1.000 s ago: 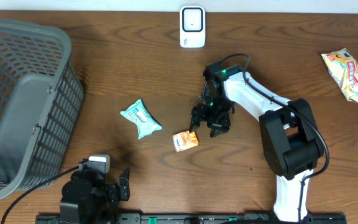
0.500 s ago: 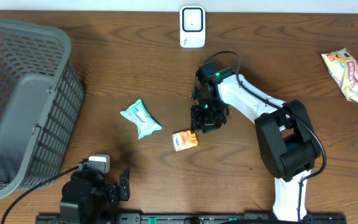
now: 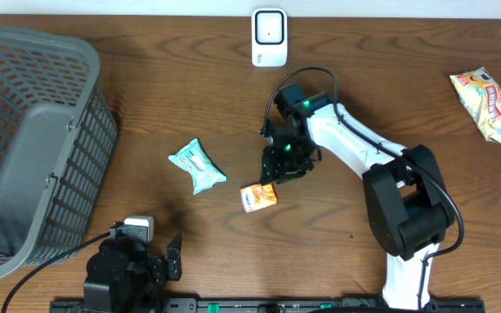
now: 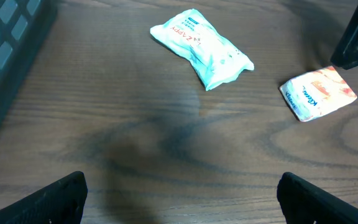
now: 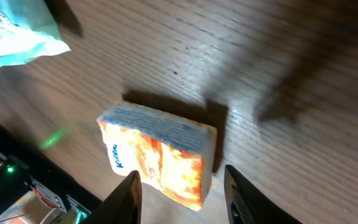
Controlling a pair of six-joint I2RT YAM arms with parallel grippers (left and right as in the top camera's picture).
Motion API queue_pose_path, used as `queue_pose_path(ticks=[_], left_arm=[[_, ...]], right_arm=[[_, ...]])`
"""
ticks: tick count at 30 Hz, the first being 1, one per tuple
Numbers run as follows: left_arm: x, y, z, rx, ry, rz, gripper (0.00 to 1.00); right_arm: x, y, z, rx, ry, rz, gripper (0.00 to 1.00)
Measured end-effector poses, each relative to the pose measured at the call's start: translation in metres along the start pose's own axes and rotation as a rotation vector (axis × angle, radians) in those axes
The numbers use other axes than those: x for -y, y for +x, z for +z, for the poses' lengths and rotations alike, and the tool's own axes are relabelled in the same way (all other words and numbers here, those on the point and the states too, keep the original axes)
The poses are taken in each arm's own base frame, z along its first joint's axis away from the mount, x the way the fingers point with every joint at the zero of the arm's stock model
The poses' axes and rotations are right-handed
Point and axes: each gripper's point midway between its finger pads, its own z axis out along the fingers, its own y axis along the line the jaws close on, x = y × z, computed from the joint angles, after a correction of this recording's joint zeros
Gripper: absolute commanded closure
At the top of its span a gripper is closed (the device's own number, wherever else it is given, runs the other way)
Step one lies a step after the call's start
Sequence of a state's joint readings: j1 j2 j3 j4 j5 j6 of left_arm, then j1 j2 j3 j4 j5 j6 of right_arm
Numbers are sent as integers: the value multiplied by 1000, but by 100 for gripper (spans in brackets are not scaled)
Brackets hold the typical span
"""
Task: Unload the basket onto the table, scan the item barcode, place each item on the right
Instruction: 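Grasp the orange tissue box with the right gripper and lift it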
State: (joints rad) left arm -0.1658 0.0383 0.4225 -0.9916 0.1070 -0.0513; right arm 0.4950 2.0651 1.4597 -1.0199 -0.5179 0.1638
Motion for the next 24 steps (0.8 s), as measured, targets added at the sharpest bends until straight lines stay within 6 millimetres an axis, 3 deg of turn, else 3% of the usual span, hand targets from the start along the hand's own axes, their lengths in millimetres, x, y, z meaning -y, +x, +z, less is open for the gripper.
queue_pose_path(ticks=[6, 10, 16, 24], left_arm=[[0, 0, 0, 0, 0, 0, 2], [0, 0, 0, 0, 0, 0, 2], [0, 0, 0, 0, 0, 0, 2], [0, 0, 0, 0, 0, 0, 2]], right_arm=[[-13, -1, 16, 17, -2, -91, 67], [-8, 7, 31, 6, 10, -106, 74], [-1, 10, 35, 9, -14, -94, 99], [-5, 11, 34, 18, -49, -100, 99]])
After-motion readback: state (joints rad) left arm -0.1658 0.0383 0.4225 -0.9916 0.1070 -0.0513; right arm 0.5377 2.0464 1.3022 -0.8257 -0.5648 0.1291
